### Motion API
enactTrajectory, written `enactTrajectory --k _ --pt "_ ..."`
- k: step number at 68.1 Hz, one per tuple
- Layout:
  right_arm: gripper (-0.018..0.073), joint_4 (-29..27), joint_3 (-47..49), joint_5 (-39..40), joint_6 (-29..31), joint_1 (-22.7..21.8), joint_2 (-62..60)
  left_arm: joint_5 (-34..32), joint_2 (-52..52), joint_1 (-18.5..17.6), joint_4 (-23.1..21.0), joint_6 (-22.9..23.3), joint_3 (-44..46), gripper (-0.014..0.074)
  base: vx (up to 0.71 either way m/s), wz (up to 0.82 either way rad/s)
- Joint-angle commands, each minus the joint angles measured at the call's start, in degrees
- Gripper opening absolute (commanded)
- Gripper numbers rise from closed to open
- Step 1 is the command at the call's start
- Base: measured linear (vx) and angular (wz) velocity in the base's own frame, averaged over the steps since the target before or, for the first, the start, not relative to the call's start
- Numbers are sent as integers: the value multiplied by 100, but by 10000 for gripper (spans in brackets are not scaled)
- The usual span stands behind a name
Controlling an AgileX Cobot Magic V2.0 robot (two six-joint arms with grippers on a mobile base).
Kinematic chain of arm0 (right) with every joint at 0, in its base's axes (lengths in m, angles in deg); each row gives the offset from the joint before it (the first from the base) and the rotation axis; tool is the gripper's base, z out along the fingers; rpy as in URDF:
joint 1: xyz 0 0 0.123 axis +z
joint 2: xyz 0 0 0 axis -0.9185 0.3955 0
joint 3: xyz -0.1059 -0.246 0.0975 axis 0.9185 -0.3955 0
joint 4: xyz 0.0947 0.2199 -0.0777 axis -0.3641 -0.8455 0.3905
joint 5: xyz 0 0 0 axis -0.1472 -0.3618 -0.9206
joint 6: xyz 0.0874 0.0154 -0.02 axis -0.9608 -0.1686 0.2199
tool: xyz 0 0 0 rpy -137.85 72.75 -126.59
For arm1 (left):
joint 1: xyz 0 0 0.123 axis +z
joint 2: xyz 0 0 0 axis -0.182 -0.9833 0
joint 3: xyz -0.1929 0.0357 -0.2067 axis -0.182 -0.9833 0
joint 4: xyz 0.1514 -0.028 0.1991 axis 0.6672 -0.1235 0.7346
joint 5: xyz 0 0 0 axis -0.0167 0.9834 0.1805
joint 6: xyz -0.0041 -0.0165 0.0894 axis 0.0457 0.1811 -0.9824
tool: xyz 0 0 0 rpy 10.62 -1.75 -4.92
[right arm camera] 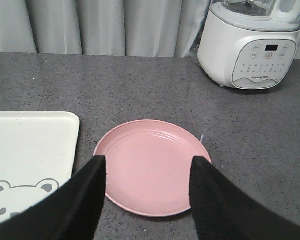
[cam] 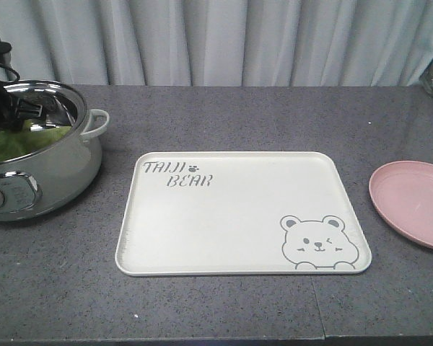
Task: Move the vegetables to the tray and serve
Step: 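Grasp a lettuce leaf with the left gripper and lift it out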
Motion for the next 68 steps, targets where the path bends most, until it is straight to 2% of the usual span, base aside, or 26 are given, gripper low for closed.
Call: enactTrajectory --k 1,18,27,34,46,56,59,60,68 --pt "382 67 189 384 6 13 66 -205 739 -15 -21 22 -24 -8 0 0" --pt "382 67 189 384 6 13 66 -808 2138 -15 -135 19 -1306 -8 0 0" --pt "382 67 189 384 6 13 66 -916 2969 -21 -424 -22 -1873 -8 0 0" --pt "382 67 189 384 6 13 66 -939 3570 -21 -840 -375 -2228 -8 0 0" --pt "382 67 189 384 6 13 66 -879 4347 -25 -2139 -1221 -2769 -8 0 0" --pt "382 67 189 384 6 13 66 -860 4710 -45 -3523 -2325 -3296 -8 0 0" --pt "382 67 189 384 6 13 66 -825 4755 -104 -3884 -2603 -3444 -8 0 0" --pt "382 67 189 384 6 13 66 -779 4764 -176 -4174 -2832 -3561 -8 0 0" --pt "382 67 189 384 6 13 66 -477 4764 -473 -4780 -3407 -3799 -8 0 0"
